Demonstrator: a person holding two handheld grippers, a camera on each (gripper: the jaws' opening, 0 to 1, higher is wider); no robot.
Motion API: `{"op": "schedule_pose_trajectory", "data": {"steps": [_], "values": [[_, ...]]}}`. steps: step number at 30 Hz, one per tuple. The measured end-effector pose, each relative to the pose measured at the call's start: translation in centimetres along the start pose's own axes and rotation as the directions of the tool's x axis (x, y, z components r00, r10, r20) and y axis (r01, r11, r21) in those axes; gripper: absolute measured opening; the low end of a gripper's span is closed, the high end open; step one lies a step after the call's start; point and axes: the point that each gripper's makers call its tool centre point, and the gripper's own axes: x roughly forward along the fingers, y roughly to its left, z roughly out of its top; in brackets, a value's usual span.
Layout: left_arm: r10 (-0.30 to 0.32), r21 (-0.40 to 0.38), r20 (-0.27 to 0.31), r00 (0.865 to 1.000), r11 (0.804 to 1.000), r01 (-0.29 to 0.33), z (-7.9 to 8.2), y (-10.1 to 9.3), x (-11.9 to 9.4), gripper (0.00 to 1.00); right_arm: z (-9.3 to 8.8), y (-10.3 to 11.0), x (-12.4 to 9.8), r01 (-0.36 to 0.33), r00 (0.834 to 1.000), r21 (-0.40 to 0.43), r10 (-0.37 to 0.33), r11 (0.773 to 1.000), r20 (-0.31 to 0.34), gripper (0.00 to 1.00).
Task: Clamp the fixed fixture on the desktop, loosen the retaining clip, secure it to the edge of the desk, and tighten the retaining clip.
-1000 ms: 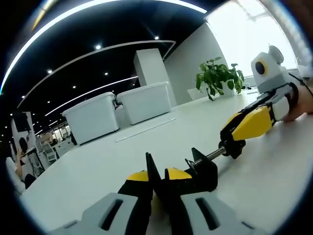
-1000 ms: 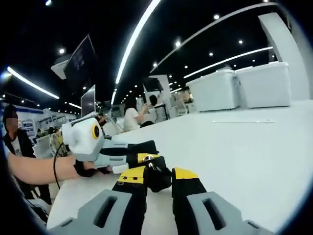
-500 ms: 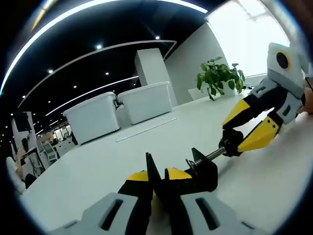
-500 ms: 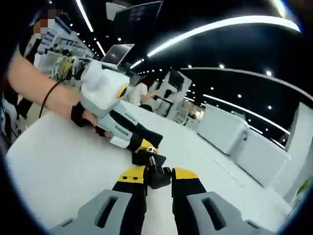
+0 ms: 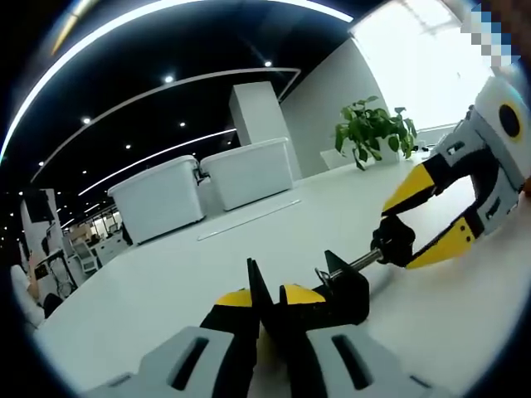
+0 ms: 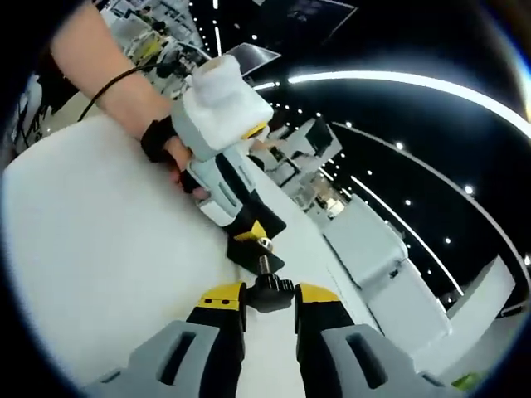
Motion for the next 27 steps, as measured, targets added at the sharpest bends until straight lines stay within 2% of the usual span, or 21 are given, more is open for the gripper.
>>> {"op": "schedule_pose_trajectory", "data": {"steps": [1, 2, 3, 6, 10, 14, 16, 21, 23, 25, 27], "values": [[0.0, 0.0, 0.0, 1.0, 1.0, 0.0, 0.0, 0.0, 0.0, 0.1, -0.4, 0.1, -0.2, -0.019, 1.0, 0.028, 0.019, 0.999, -0.014, 0.23], [-0.001, 0.001, 0.001, 1.0, 1.0, 0.001, 0.0, 0.0, 0.0, 0.1, -1.0, 0.2, -0.5, -0.028, 0.999, 0.097, 0.032, 0.995, -0.039, 0.21], [-0.001, 0.001, 0.001, 1.0, 1.0, 0.001, 0.0, 0.0, 0.0, 0.1, -1.5, 0.2, -0.3, -0.04, 0.998, 0.191, 0.047, 0.981, -0.03, 0.21], [-0.002, 0.002, 0.001, 1.0, 1.0, 0.002, 0.0, 0.0, 0.0, 0.1, -1.8, 0.0, -0.4, -0.059, 0.998, 0.318, 0.062, 0.946, 0.0, 0.2], [-0.002, 0.003, 0.001, 1.0, 1.0, 0.002, 0.1, -0.1, 0.0, 0.1, -1.8, -0.2, -0.5, -0.06, 0.998, 0.394, 0.06, 0.917, 0.014, 0.18], [-0.003, 0.004, 0.002, 1.0, 1.0, 0.003, 0.0, 0.0, 0.0, 0.1, -2.2, -0.8, -0.8, -0.058, 0.998, 0.529, 0.053, 0.847, 0.024, 0.14], [-0.004, 0.004, 0.002, 1.0, 1.0, 0.004, 0.0, 0.0, 0.0, 0.1, -2.2, -0.9, -0.8, -0.049, 0.999, 0.549, 0.038, 0.834, 0.031, 0.11], [-0.003, 0.004, 0.002, 1.0, 1.0, 0.003, 0.0, -0.1, 0.0, 0.1, -1.8, -0.8, -1.1, -0.044, 0.999, 0.564, 0.028, 0.825, 0.037, 0.11], [-0.003, 0.004, 0.002, 1.0, 1.0, 0.003, 0.0, -0.1, 0.0, 0.1, -2.1, -0.9, -1.2, -0.036, 0.999, 0.617, 0.019, 0.786, 0.035, 0.13], [-0.002, 0.004, 0.002, 1.0, 1.0, 0.002, 0.0, -0.1, 0.0, 0.1, -2.4, -1.0, -1.1, -0.036, 0.999, 0.679, 0.016, 0.733, 0.035, 0.16], [0.002, 0.003, 0.001, 1.0, 1.0, -0.002, 0.0, 0.0, 0.0, 0.1, -2.5, -1.0, -1.1, -0.054, 0.998, 0.769, 0.023, 0.637, 0.051, 0.16]]}}
